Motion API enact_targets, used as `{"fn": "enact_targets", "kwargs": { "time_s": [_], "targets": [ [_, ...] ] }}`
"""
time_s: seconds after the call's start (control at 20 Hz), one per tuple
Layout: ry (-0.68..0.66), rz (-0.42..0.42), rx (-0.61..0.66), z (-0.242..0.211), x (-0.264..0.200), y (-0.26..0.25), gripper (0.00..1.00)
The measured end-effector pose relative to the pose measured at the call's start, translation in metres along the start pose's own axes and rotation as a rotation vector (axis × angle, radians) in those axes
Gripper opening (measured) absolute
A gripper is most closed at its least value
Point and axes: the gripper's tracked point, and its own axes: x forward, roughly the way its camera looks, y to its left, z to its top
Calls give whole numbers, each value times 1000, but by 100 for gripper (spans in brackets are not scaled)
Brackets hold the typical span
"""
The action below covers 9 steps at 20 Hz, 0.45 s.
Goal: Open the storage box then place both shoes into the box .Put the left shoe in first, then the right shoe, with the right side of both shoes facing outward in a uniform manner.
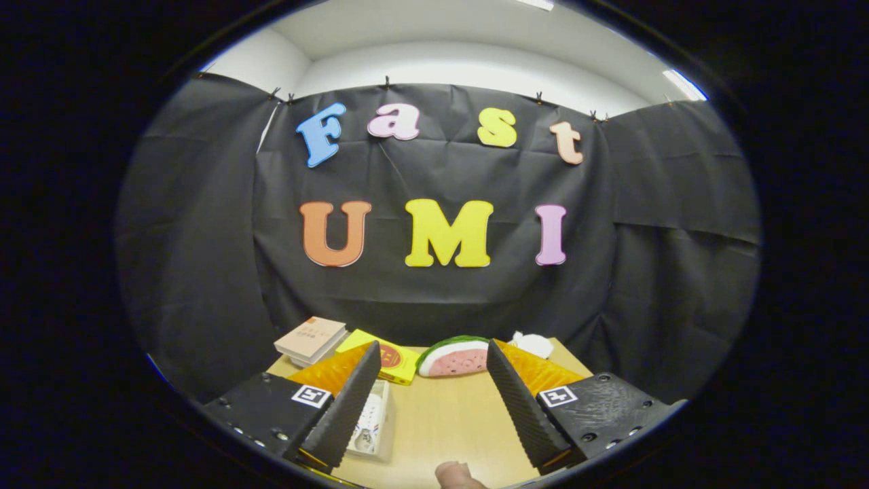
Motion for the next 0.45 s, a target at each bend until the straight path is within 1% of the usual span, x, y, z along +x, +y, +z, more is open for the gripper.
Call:
{"fn": "enact_targets", "kwargs": {
  "time_s": [0.1,0.25,0.45],
  "targets": [
    [-8,-18,-23,5,-4,-10,96],
    [-20,-27,-25,12,-4,-20,96],
    [-32,-9,-8,18,-7,-24,96]
  ]
}}
